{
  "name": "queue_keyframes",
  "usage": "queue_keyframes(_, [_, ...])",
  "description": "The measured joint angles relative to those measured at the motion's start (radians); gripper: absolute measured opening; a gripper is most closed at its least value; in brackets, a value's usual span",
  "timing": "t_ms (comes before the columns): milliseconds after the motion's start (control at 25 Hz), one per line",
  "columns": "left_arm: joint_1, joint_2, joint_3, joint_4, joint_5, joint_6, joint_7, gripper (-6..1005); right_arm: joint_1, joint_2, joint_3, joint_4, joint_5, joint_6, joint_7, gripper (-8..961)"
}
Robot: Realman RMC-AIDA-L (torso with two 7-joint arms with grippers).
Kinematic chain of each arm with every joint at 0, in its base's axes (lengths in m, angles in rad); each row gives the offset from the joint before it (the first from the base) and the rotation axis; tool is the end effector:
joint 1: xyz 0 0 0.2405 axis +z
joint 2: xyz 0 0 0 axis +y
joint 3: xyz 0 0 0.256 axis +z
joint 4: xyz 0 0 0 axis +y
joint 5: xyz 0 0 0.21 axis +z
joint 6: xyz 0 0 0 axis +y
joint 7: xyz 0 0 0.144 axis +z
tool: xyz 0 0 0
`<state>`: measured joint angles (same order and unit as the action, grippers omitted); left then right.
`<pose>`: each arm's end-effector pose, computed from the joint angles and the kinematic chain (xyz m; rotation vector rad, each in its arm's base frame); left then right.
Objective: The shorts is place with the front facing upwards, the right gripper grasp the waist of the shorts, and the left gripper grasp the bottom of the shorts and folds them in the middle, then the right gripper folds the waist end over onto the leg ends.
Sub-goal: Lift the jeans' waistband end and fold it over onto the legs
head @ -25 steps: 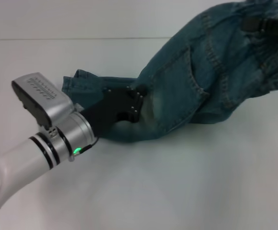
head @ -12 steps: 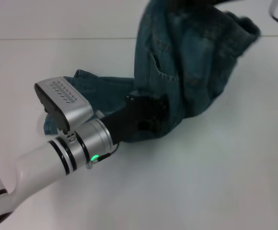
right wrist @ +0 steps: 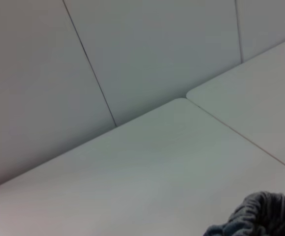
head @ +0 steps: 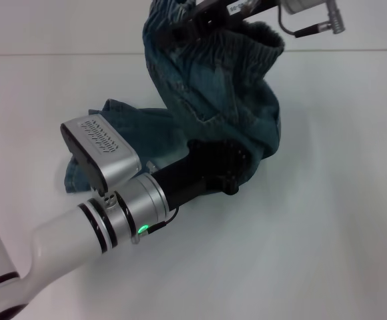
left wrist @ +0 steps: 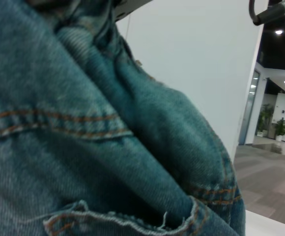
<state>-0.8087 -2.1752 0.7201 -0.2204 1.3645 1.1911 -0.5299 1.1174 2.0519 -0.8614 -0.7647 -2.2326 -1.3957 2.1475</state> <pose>-0.1954 0.3178 -0.1445 -2.4432 -0.5721 -0.9539 0.0511 0.4441 -0.0020 -2.8638 0.7084 0.3562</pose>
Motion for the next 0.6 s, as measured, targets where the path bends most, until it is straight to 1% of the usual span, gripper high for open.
queue_keyframes(200, [0.017, 0.000, -0.009, -0.002, 0.005, 0.001, 0.001, 1, 0.016, 0.012, -0.013, 0.023, 0.009, 0.024, -0.017, 134])
queue_keyframes(240, [0.015, 0.000, -0.010, -0.009, 0.015, 0.002, 0.001, 1, 0.023, 0.019, -0.015, 0.024, 0.010, 0.024, -0.021, 138])
queue_keyframes(440, [0.008, 0.000, -0.011, -0.027, 0.029, 0.005, 0.001, 0, 0.033, 0.026, -0.022, 0.033, 0.010, 0.029, -0.030, 159])
queue_keyframes(480, [0.009, 0.000, -0.011, -0.031, 0.030, 0.006, 0.001, 0, 0.040, 0.031, -0.031, 0.050, 0.010, 0.035, -0.040, 163])
queue_keyframes(600, [0.039, 0.000, -0.034, -0.031, 0.031, 0.010, 0.001, 0, 0.045, 0.033, -0.047, 0.073, 0.010, 0.052, -0.053, 175])
